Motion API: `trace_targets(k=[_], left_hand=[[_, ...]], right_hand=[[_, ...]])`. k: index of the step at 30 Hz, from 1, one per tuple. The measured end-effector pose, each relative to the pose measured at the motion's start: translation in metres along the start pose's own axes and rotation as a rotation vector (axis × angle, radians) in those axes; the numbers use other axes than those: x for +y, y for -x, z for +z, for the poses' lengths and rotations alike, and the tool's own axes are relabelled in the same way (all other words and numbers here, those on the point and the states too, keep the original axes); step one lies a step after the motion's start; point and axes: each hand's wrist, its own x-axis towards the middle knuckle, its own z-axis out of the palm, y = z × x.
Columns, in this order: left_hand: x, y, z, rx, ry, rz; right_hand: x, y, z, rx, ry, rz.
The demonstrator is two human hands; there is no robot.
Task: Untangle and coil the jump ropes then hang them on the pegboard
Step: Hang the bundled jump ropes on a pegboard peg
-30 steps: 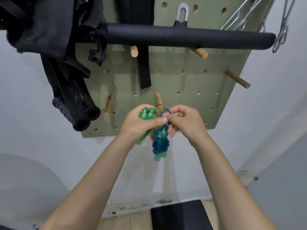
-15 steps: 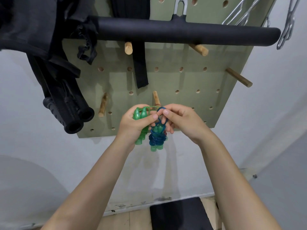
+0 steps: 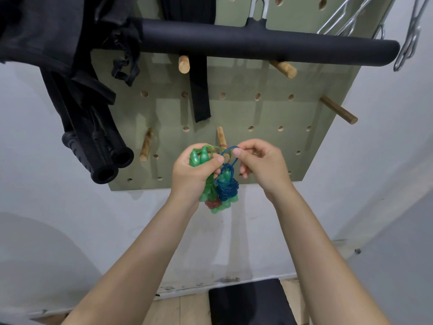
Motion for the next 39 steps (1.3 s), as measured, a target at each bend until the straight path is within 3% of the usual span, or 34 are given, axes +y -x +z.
trace_targets(k=[7,13,19,23,30,34,39], left_hand=[[0.002,0.026,-0.005,0.038,-0.110,-0.018],[0.006,0.025,-0.015,-0.106,-0.414,-0.179],[0.013,0.012,-0.026,-0.069,-0.447,-0.017],[0.010,-0.010,-0.036,-0.058,-0.655,0.154],[0.011,-0.034,-0.022,-0.091,-0.872,0.173],[-0.002,-0.038,-0.018,-0.210,-0.650,0.134],[-0.007,-0.028,-0.020,-0.233,-0.413,0.099]], right_hand=[[0.002,0.008,-0.006,-0.141,-0.048,0.049],[0.002,0.009,-0.010,-0.132,0.018,0.041],[0.000,0.008,-0.007,-0.120,0.011,0.025],[-0.001,-0.001,0.003,-0.057,0.043,0.005],[-0.001,-0.017,0.008,-0.035,0.021,0.043],[0.003,-0.019,0.009,-0.045,-0.008,0.058],[0.011,-0.010,0.001,-0.100,-0.090,0.061]])
